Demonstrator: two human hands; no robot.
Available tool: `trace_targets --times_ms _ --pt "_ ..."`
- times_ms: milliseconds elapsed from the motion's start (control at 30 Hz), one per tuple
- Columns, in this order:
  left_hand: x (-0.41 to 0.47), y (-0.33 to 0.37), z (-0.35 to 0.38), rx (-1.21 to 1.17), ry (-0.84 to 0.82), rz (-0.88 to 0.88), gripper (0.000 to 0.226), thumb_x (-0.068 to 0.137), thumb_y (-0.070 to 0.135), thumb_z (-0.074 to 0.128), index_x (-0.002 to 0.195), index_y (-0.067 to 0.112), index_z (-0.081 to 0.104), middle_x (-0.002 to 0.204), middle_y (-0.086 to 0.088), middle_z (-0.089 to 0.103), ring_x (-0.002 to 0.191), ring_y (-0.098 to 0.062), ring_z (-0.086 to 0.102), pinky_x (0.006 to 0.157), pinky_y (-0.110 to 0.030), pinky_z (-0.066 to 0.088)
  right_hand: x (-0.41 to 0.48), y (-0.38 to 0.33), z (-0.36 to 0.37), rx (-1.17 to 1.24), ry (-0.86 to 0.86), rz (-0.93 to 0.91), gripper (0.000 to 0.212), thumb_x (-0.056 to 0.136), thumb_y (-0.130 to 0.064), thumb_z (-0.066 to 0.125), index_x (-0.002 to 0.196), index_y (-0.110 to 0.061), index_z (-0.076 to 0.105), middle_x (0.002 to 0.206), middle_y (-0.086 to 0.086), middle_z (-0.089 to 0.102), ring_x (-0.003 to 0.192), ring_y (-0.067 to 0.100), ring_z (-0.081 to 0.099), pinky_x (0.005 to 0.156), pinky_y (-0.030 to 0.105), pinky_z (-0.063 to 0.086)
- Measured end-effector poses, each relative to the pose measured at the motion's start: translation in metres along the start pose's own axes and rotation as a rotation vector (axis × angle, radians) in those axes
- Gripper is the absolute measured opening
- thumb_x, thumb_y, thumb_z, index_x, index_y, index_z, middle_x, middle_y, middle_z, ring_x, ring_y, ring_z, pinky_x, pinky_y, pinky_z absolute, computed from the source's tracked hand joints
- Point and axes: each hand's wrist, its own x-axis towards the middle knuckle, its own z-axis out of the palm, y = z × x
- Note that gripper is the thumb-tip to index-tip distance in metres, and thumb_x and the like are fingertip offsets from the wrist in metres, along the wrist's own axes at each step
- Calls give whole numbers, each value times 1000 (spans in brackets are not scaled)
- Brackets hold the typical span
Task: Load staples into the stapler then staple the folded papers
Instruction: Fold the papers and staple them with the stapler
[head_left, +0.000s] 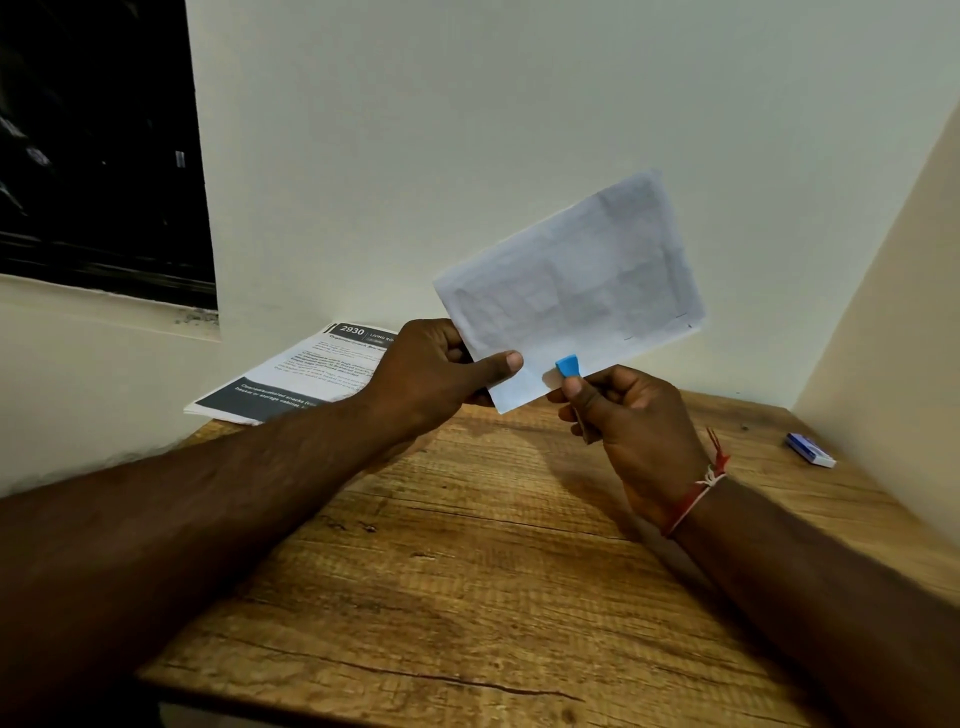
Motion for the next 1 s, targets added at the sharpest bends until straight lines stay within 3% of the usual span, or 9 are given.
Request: trace_targets --times_ms 233,367,467,600,1000 --pt "6 -5 -3 -95 8 -13 26 101 22 85 120 5 84 110 -8 89 96 -26 87 87 -41 72 2 1 -2 -32 96 -9 13 98 -29 80 93 -18 82 87 -3 85 72 3 74 71 28 58" --pt "9 -4 -4 -111 51 -58 24 101 24 86 116 6 86 106 -10 88 92 -28 85 86 -43 70 -1 -4 -3 51 -18 6 30 83 -44 78 98 -19 82 86 -1 84 81 10 77 75 27 66" --pt "9 -2 -4 -124 50 -70 22 100 25 86 112 6 87 104 -13 88 87 -24 83 83 -38 68 -5 -2 0 54 -107 20 42 81 -45 77 107 -13 83 92 3 85 86 11 78 80 31 67" --pt "4 0 0 -124 26 -48 26 101 24 85 116 3 86 106 -16 87 101 -39 84 86 -39 71 -10 0 3 46 -150 59 50 79 -47 77 112 -9 82 99 12 83 83 11 77 75 25 65" --pt "2 3 2 -104 26 -46 26 101 26 85 114 4 86 101 -10 88 86 -24 83 85 -39 72 -12 1 7 57 -205 72 23 97 -23 77 115 -9 82 103 7 86 83 8 75 75 24 64"
